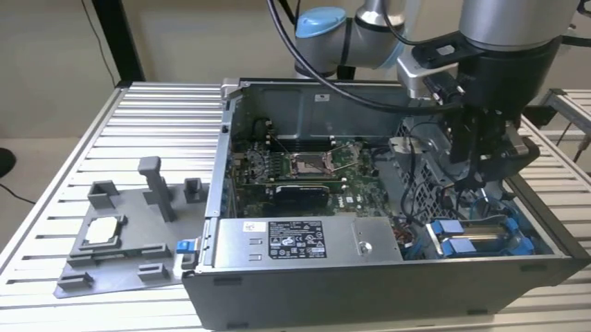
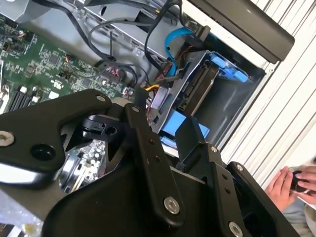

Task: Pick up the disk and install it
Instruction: 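Insert the first disk wire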

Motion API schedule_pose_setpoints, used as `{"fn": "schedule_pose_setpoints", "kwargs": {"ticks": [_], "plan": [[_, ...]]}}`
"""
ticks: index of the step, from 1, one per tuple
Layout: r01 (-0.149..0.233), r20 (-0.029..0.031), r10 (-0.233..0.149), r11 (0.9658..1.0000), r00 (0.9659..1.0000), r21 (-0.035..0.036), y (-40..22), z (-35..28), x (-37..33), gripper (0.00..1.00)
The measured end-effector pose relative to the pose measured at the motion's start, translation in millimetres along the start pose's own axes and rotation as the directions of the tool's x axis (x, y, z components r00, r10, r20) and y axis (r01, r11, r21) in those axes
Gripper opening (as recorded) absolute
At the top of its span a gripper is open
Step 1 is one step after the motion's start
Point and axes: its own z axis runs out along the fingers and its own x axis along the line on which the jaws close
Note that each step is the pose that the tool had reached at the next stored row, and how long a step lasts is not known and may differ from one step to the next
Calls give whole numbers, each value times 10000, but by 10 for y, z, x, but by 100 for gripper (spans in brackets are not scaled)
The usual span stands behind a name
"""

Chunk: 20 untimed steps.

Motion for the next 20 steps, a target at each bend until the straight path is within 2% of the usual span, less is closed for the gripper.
{"fn": "schedule_pose_setpoints", "kwargs": {"ticks": [6,9,13,15,17,20], "plan": [[20,4,-20,9999,10000,166,26,93,-31,100],[108,30,-109,9996,9999,261,36,130,-34,100],[223,60,-225,9993,9997,310,42,153,-33,100],[394,105,-397,9987,9992,327,45,166,-33,100],[525,141,-530,9981,9985,330,46,171,-33,100],[557,154,-562,9979,9983,333,47,175,-33,100]]}}
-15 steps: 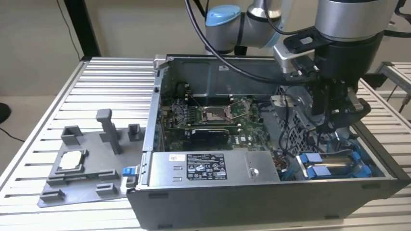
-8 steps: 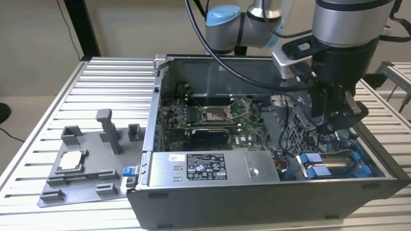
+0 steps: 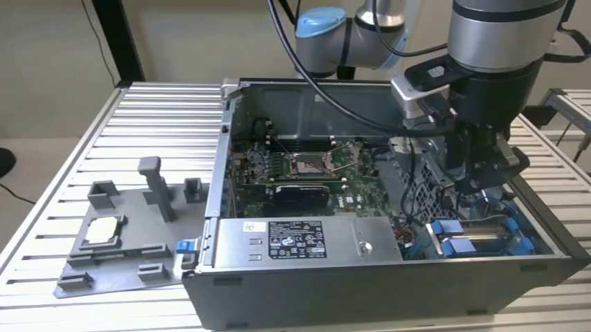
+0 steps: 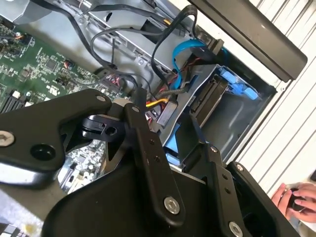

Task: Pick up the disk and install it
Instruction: 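Insert the first disk wire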

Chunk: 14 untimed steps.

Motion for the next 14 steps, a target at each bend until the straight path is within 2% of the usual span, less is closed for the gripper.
{"fn": "schedule_pose_setpoints", "kwargs": {"ticks": [12,13,14], "plan": [[5,-2,-5,10000,10000,7,-17,24,5,100],[5,0,-5,10000,10000,7,-17,25,5,0],[5,-1,-5,10000,10000,7,-17,25,5,0]]}}
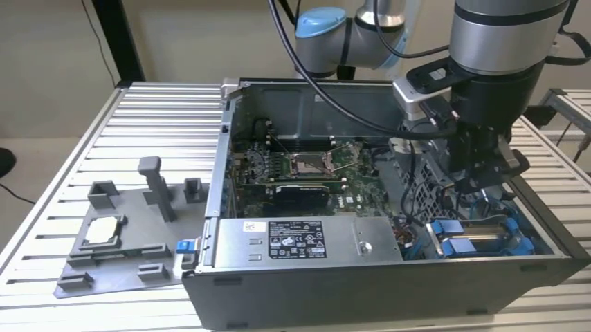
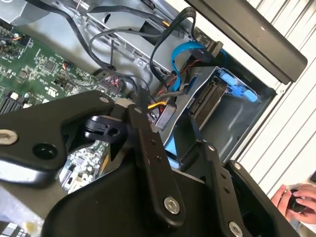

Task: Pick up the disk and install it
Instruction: 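Insert the first disk wire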

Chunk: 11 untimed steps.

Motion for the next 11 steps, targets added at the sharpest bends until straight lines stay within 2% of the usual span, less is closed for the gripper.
{"fn": "schedule_pose_setpoints", "kwargs": {"ticks": [11], "plan": [[0,0,0,10000,10000,0,-1,8,0,0]]}}
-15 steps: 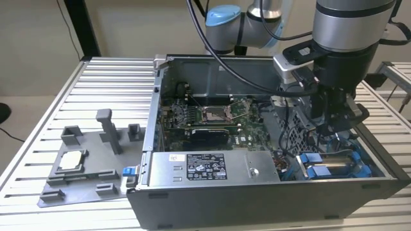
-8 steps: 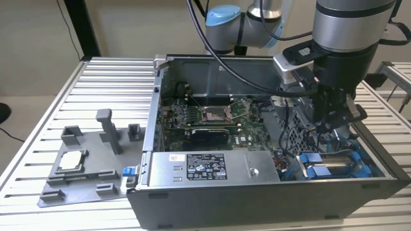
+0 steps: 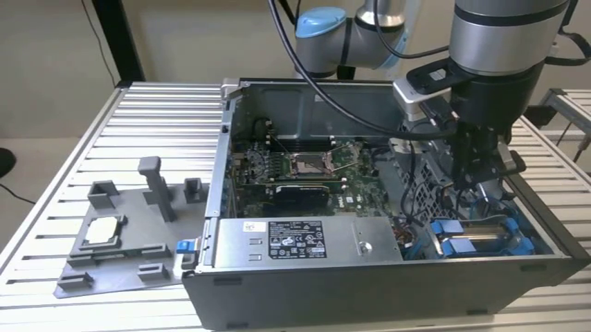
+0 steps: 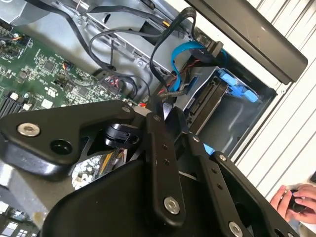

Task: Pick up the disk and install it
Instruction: 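Insert the first disk wire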

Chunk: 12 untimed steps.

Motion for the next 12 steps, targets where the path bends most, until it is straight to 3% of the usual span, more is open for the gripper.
{"fn": "schedule_pose_setpoints", "kwargs": {"ticks": [5,7,9,12], "plan": [[0,-1,0,10000,10000,0,0,2,0,0],[8,-30,-8,10000,10000,-24,-7,7,0,0],[17,-147,-19,9999,9999,-158,-25,10,2,0],[38,-319,-52,9991,9995,-431,-55,20,7,0]]}}
